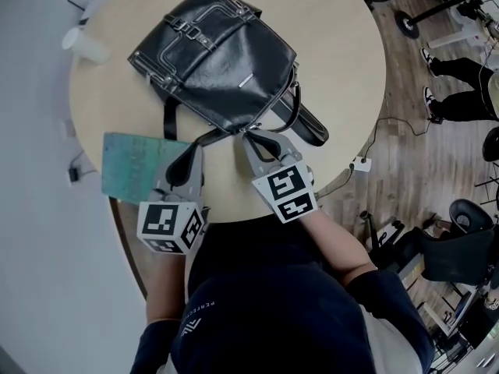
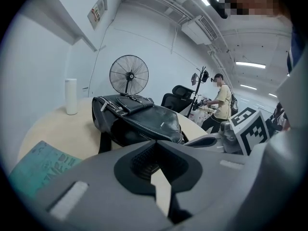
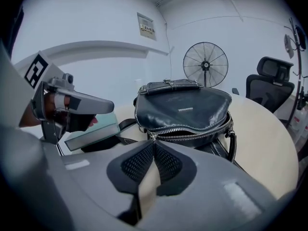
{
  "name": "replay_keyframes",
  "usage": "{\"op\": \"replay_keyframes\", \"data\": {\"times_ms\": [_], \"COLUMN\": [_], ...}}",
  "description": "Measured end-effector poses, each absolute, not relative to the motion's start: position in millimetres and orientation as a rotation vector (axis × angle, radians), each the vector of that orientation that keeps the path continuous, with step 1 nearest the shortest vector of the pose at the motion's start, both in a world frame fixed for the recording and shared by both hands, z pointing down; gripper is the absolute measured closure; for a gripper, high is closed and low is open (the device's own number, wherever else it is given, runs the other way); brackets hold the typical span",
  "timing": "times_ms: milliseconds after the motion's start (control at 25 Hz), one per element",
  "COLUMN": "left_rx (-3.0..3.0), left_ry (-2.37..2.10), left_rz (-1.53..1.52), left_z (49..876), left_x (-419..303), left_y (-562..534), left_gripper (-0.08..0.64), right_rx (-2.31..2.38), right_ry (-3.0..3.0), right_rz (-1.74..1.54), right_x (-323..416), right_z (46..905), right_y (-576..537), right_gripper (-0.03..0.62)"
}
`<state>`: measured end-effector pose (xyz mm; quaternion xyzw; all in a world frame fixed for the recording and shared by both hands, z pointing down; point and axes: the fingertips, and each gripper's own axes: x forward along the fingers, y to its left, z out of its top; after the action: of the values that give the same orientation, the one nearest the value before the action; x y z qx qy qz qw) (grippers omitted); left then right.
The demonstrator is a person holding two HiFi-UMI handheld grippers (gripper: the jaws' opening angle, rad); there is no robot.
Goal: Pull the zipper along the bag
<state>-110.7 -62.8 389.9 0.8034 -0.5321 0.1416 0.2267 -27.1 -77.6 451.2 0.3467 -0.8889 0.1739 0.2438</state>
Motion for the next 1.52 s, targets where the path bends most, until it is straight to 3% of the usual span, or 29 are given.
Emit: {"op": "replay_keyframes", "data": {"times_ms": [840,1120,1360,1520], "left_rx": [2.256,2.161,2.073,2.002], "left_ry": [-1.378,-1.434,-1.476,-1.499], "left_rz": [0.301,0.254,0.189,0.103], "left_z": [397.8,397.8,400.2,398.9], "left_x": [-119.4,-103.1,-97.0,-101.8], "left_y": [-76.8,-78.9,-84.7,-88.6], "left_gripper": [0.540,0.448,0.442,0.398], "right_rx": [0.938,0.787,0.679,0.630], "right_ry": [-2.314,-2.390,-2.423,-2.429], "right_rz": [0.397,0.433,0.359,0.286], "right_x": [-0.4,-3.0,-3.1,-4.4], "right_z": [451.1,452.1,451.3,450.3], "right_y": [-87.7,-86.2,-87.0,-85.3], "right_gripper": [0.580,0.580,0.580,0.578]}}
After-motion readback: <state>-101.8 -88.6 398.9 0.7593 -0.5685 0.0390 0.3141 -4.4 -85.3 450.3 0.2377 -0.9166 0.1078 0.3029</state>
